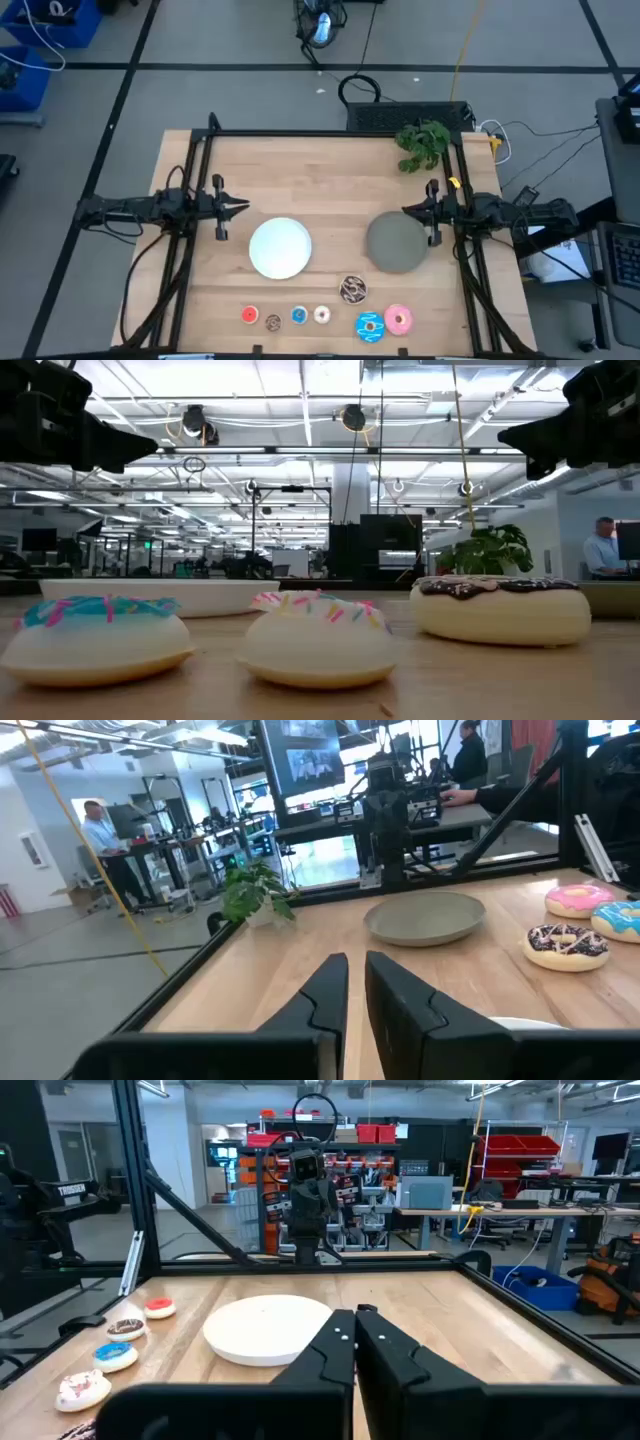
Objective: Pick & Place donuts
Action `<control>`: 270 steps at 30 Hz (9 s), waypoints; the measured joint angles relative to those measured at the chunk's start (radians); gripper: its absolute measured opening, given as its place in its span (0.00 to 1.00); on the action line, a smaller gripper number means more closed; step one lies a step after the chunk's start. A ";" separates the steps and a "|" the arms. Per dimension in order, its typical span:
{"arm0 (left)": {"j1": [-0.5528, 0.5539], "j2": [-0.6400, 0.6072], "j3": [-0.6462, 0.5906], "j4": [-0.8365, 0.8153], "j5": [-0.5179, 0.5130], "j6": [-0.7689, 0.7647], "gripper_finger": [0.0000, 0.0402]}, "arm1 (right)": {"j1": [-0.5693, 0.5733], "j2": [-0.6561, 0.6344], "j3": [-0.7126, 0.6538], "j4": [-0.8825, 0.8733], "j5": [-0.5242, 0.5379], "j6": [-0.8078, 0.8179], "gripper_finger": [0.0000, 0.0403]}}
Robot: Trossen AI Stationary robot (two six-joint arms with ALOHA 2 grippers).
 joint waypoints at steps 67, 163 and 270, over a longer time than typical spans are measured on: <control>0.000 0.000 0.000 0.000 0.000 0.000 0.12 | 0.000 0.000 0.000 0.000 0.000 0.000 0.00; 0.000 0.000 0.000 0.007 0.000 -0.017 0.12 | -0.001 0.000 0.000 0.004 0.004 -0.103 0.00; 0.000 0.000 0.000 0.237 -0.125 0.209 0.12 | 0.701 1.844 1.653 -1.345 -0.026 0.898 0.49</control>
